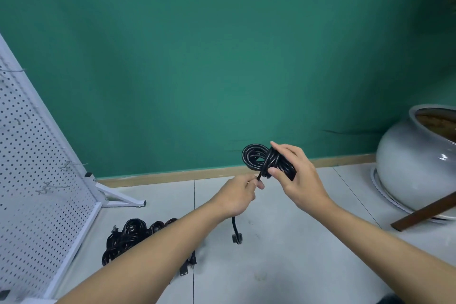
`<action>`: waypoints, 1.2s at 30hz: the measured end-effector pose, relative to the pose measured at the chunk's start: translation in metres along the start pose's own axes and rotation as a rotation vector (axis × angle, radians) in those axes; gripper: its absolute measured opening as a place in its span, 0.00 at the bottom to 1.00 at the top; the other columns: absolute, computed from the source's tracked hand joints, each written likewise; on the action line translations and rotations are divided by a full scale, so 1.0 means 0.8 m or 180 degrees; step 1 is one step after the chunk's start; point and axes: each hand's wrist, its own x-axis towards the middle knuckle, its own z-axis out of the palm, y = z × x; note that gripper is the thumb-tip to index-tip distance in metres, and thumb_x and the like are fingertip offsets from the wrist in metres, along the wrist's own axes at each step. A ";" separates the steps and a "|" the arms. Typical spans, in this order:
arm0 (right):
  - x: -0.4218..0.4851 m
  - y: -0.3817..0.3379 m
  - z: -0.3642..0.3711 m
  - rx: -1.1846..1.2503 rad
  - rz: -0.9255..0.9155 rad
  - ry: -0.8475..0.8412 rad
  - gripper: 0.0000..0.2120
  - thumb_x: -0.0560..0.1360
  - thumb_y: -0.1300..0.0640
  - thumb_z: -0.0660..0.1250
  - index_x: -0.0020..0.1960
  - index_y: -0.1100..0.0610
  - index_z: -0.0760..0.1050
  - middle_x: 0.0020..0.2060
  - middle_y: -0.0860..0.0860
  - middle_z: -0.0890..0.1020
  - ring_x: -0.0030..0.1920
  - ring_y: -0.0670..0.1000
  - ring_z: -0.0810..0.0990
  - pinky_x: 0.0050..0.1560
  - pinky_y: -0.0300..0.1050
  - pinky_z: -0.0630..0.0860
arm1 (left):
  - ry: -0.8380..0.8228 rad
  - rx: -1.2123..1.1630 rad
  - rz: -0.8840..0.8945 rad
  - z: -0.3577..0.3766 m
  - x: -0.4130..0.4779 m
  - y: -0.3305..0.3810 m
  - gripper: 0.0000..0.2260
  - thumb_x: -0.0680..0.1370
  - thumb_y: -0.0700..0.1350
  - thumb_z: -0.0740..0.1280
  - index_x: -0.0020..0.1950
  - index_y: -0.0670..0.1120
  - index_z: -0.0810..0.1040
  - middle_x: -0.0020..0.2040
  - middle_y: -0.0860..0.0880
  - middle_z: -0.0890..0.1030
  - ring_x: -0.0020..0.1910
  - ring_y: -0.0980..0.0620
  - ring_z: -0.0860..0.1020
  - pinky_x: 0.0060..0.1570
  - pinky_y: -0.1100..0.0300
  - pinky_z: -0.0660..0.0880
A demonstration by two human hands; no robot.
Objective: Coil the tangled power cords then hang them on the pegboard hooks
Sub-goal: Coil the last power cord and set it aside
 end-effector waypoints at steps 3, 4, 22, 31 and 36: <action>-0.001 0.013 -0.002 -0.0453 -0.0174 -0.0008 0.27 0.80 0.57 0.72 0.77 0.49 0.71 0.66 0.46 0.71 0.62 0.38 0.73 0.61 0.25 0.67 | 0.0165 0.0728 0.0186 -0.007 -0.007 0.015 0.16 0.87 0.45 0.54 0.59 0.45 0.81 0.46 0.47 0.78 0.38 0.53 0.72 0.36 0.60 0.67; -0.001 0.015 -0.001 -0.0573 -0.0230 -0.0008 0.27 0.80 0.57 0.71 0.77 0.49 0.71 0.67 0.46 0.70 0.60 0.38 0.74 0.58 0.25 0.67 | 0.0229 0.0961 0.0250 -0.011 -0.009 0.019 0.16 0.86 0.44 0.54 0.58 0.44 0.82 0.47 0.47 0.78 0.41 0.50 0.73 0.38 0.57 0.68; -0.001 0.010 -0.011 -0.0350 0.0415 -0.1187 0.32 0.74 0.55 0.77 0.74 0.43 0.70 0.58 0.43 0.67 0.44 0.46 0.80 0.41 0.37 0.80 | 0.1264 0.2862 0.2722 -0.052 -0.014 0.004 0.10 0.80 0.48 0.72 0.43 0.44 0.78 0.39 0.49 0.75 0.36 0.45 0.77 0.29 0.57 0.67; -0.009 -0.007 -0.017 -0.0428 0.0094 -0.2192 0.27 0.69 0.56 0.79 0.64 0.43 0.74 0.51 0.39 0.79 0.47 0.42 0.78 0.47 0.37 0.73 | 0.0699 0.2094 0.2386 -0.047 -0.011 0.015 0.15 0.75 0.55 0.76 0.51 0.45 0.79 0.42 0.50 0.80 0.42 0.48 0.78 0.39 0.53 0.74; -0.016 -0.024 -0.011 0.0112 0.0194 -0.2292 0.27 0.68 0.62 0.80 0.61 0.45 0.76 0.53 0.44 0.81 0.51 0.49 0.80 0.54 0.49 0.78 | 0.0137 0.0333 0.1222 -0.066 -0.008 0.003 0.17 0.66 0.50 0.85 0.45 0.47 0.80 0.36 0.51 0.80 0.34 0.55 0.74 0.35 0.63 0.74</action>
